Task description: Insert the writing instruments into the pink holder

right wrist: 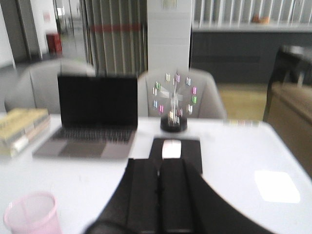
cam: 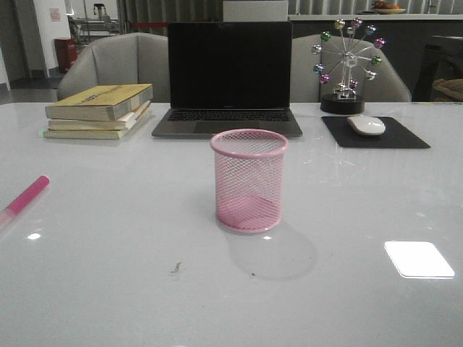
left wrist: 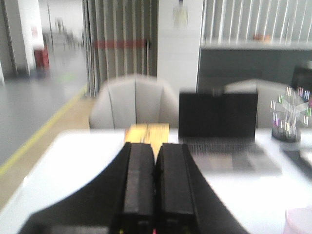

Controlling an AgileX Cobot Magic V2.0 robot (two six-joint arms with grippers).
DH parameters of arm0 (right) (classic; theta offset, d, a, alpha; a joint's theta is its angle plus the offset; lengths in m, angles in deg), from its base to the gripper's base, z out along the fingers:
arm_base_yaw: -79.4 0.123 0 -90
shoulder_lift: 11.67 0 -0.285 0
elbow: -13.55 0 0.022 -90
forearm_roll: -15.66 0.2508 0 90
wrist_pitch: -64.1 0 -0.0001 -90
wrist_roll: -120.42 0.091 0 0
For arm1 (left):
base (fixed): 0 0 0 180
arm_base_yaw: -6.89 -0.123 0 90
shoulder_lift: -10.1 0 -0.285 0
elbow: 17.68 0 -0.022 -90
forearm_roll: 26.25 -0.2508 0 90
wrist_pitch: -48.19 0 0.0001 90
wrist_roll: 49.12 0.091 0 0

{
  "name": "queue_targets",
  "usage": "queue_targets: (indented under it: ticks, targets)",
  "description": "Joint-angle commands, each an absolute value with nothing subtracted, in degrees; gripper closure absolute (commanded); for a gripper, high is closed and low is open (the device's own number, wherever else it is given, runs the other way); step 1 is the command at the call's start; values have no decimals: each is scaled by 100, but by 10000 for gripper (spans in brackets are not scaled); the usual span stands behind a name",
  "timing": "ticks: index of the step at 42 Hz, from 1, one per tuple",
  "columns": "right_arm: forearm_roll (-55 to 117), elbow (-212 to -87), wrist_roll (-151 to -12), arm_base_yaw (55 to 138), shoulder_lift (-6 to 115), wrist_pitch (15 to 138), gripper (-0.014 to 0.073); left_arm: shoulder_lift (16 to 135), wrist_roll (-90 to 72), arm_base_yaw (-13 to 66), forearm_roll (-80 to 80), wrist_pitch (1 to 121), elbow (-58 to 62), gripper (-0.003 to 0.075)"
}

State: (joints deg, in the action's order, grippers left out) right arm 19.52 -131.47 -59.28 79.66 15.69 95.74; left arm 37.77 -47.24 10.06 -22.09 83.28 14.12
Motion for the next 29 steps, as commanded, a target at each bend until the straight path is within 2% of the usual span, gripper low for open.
queue_targets:
  ticks: [1,11,26,29]
  targets:
    - [1967,-13326,-5958,7935,1992,9750,537,4245,-4763,998,-2190,8535,1235,622]
    - [1967,-13326,-5958,7935,2900,10937,537,4975,-4763,998,-2169,9287,1456,622]
    - [1967,-13326,-5958,7935,4244,11401,532,5720,-4763,998,-2168,9323,1831,620]
    - [1967,-13326,-5958,7935,4512,11388,488,5846,-4763,998,-2242,9311,1860,601]
